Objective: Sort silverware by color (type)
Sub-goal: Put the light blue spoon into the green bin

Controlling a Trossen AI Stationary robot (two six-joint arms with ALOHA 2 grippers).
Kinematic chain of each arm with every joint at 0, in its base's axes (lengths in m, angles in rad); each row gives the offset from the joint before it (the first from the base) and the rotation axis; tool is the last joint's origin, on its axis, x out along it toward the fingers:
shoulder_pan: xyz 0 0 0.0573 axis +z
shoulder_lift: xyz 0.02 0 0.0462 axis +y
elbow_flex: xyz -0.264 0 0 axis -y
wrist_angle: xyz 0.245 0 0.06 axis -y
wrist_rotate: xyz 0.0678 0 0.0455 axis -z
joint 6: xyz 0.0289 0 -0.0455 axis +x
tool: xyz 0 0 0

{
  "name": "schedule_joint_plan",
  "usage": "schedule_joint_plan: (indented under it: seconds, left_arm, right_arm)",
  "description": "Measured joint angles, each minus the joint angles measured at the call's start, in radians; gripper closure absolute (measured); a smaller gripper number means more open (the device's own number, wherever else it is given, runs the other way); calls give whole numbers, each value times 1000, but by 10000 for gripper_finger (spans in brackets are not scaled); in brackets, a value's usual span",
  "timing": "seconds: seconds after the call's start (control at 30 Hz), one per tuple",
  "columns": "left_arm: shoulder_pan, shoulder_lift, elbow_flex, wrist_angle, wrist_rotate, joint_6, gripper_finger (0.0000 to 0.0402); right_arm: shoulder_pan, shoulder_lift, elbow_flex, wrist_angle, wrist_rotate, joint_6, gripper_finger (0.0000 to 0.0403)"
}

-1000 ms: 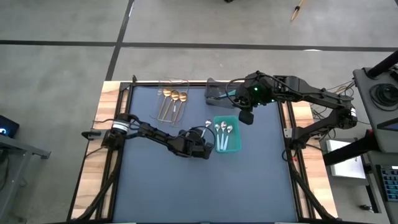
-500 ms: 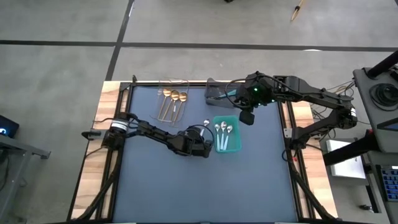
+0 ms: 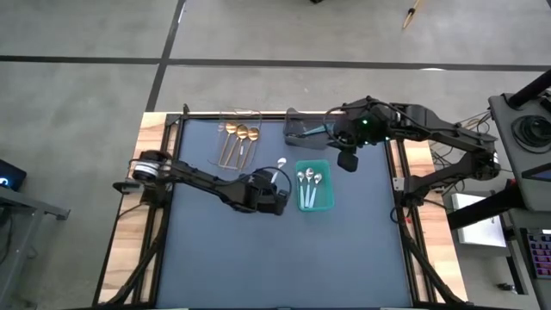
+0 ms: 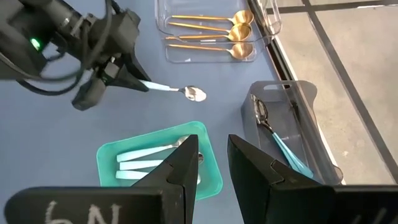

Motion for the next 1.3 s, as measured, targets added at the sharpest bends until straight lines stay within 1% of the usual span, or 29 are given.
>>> schedule_joint_plan:
  seconds: [0.2,0.3,0.4,0.57,0.67,0.77,0.9,0.97,1.07,1.17,1.3]
  left_arm:
    - [-9,-94,1,-5,-51,60,365]
    - [-10,-169,1,-1,-90,120,365]
    - [-9,-259,2,17,-116,216,365]
    - [6,-433,3,106,-114,464,365]
    - [25,-531,3,174,-56,617,365]
    - [40,-616,3,226,-17,736,365]
    - [58,-695,4,245,22,835,365]
    - [67,-721,4,263,66,866,365]
    - [78,-750,4,330,180,918,365]
    - [91,-763,4,421,332,972,365]
    - [123,-760,4,539,525,1013,365]
  right_arm:
    - [0,-30,0,0,-13,19,326]
    - [0,-49,0,2,-84,25,326]
    - [1,-68,0,21,-136,28,326]
    - [0,-82,0,73,-140,39,326]
    - [0,-83,0,107,-140,45,326]
    - [0,-80,0,144,-140,70,326]
    - [0,-71,0,177,-140,104,326]
    - [0,-69,0,194,-140,121,326]
    - [1,-66,0,228,-143,145,326]
    - [3,-58,0,276,-148,162,326]
    - [5,-43,0,345,-208,178,326]
